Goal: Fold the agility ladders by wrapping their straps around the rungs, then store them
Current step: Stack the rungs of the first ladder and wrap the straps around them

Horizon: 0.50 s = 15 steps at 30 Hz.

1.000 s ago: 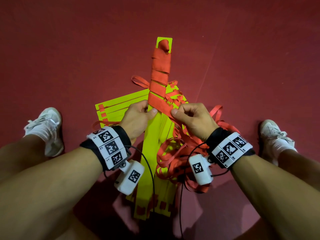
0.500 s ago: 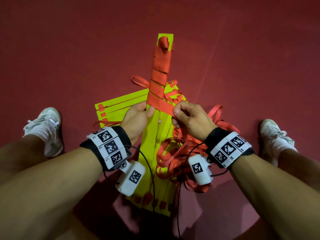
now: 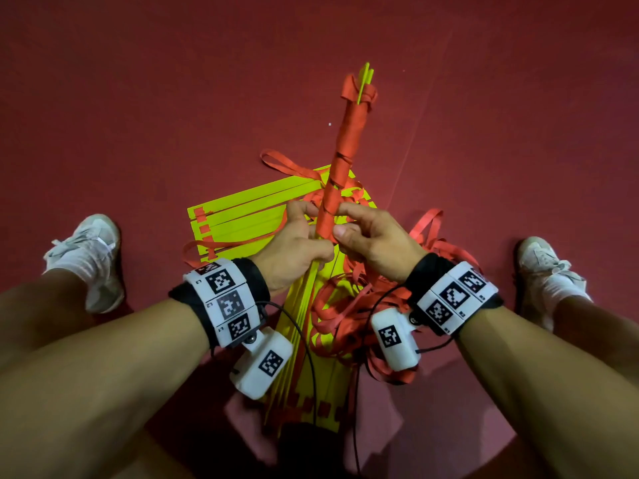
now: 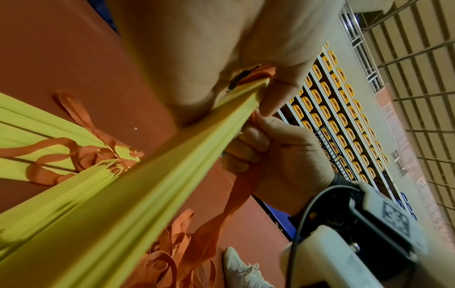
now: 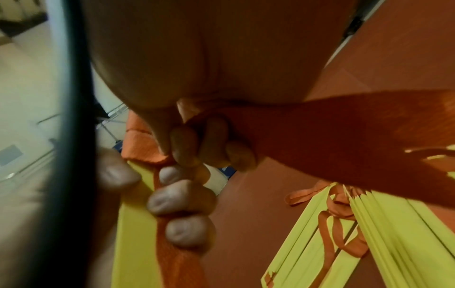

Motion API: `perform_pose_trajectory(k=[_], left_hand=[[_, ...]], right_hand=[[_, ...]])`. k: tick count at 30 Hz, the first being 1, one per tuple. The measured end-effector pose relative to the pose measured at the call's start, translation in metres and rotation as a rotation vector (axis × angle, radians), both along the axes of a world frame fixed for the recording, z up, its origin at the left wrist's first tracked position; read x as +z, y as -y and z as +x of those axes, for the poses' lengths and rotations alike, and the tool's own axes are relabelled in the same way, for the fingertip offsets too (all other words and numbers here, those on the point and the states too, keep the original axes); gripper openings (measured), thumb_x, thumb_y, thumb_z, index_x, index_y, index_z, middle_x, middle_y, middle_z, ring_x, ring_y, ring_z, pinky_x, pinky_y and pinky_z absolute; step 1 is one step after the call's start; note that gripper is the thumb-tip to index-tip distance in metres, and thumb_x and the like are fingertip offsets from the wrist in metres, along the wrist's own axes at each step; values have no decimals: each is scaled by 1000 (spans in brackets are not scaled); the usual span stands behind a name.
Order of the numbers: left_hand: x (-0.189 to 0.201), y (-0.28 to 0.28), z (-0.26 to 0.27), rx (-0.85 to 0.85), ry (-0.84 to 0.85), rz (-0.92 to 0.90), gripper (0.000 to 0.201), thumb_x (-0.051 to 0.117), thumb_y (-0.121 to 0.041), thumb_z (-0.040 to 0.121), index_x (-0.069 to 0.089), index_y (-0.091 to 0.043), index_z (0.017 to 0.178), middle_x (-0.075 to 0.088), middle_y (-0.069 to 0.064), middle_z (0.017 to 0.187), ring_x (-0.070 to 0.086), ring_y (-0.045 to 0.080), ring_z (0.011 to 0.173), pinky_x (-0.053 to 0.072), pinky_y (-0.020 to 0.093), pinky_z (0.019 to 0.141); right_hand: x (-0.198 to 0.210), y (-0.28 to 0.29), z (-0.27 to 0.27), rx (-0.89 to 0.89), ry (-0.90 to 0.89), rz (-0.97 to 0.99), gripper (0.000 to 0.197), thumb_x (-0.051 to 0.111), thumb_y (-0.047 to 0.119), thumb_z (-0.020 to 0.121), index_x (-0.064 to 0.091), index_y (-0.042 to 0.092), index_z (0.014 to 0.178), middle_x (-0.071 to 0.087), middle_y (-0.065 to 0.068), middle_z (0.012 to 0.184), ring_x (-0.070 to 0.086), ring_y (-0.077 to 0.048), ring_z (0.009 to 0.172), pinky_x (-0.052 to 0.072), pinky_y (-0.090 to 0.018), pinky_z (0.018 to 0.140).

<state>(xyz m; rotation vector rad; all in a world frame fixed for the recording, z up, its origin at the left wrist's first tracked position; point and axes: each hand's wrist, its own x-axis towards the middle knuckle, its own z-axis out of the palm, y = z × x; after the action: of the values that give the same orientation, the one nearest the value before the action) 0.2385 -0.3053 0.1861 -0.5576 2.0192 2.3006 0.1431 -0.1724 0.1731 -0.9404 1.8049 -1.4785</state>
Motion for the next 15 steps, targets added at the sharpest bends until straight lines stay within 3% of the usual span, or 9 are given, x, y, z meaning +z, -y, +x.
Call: perform_pose_trajectory(k=[4,9,12,15], left_hand=[[2,-3,2,-1,12,24,63,53,-3,59,28,-13,116,45,8,72,49,19,61,37,29,51],[1,-6,5,-4,33,174,61,53,-1,62,42,-8,122,52,15,97,59,17,65,40,32,54],[-2,-5,4,36,36,190,43,54,6,82,52,-2,123,68,4,93,63,17,76,51,33,61],[-5,-4,2,45,52,160,34,48,6,96,50,2,129,72,1,96,66,14,79,57,41,76]], right_hand=[[4,-1,-1,43,114,-60,16,52,15,92,49,20,106,49,12,47,25,-10,48,12,-40,52],[4,0,-1,11,135,-22,13,55,9,96,44,8,103,48,8,47,33,-3,42,20,-23,45],[1,1,-1,-72,145,-20,12,54,3,99,43,6,99,47,9,46,38,-2,40,27,-18,44],[-4,3,-3,-143,104,-17,14,60,17,91,47,18,86,43,10,48,32,-10,44,24,-25,46]])
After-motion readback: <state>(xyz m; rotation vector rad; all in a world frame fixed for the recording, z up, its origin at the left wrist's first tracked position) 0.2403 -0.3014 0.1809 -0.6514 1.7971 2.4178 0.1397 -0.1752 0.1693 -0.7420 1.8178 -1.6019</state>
